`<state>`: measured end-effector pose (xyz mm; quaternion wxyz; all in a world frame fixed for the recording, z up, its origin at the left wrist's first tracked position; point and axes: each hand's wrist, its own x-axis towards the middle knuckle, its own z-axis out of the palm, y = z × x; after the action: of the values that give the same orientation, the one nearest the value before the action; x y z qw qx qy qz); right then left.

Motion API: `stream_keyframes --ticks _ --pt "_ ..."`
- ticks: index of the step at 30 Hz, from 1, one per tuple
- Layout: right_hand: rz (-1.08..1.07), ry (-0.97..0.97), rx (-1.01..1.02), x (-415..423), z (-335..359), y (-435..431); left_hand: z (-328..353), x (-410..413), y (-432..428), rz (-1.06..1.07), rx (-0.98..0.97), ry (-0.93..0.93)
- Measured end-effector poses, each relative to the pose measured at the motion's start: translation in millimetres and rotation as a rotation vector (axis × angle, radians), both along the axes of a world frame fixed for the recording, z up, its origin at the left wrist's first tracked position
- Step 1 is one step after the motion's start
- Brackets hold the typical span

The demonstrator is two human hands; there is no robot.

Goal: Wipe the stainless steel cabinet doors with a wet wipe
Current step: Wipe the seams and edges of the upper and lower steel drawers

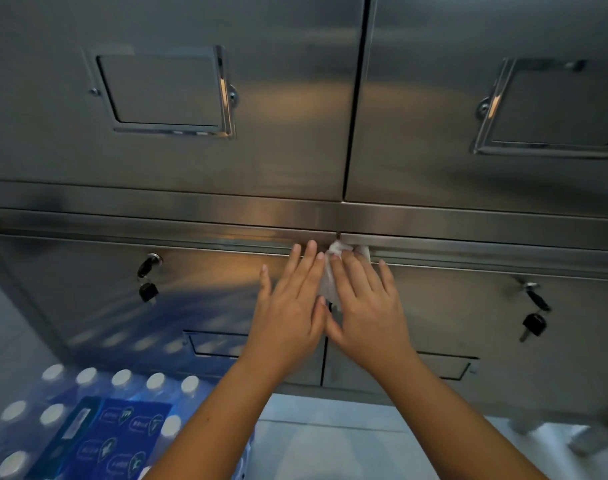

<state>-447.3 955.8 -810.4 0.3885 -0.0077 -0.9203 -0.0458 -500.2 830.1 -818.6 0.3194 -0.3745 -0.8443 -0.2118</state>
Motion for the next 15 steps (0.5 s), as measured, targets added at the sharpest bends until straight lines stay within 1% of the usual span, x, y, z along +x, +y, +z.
stream_keyframes --ticks 4,8,11,15 --pt "-0.059 0.027 -0.016 17 -6 28 -3 2 6 -0.008 -0.062 0.042" --pt "-0.135 0.038 0.014 34 -9 62 1 1 13 0.003 -0.057 0.061" --pt "-0.169 0.041 -0.022 31 -11 54 1 4 25 -0.024 -0.052 0.048" --pt "-0.139 0.031 -0.045 17 -13 31 -4 5 36 -0.038 -0.057 0.056"
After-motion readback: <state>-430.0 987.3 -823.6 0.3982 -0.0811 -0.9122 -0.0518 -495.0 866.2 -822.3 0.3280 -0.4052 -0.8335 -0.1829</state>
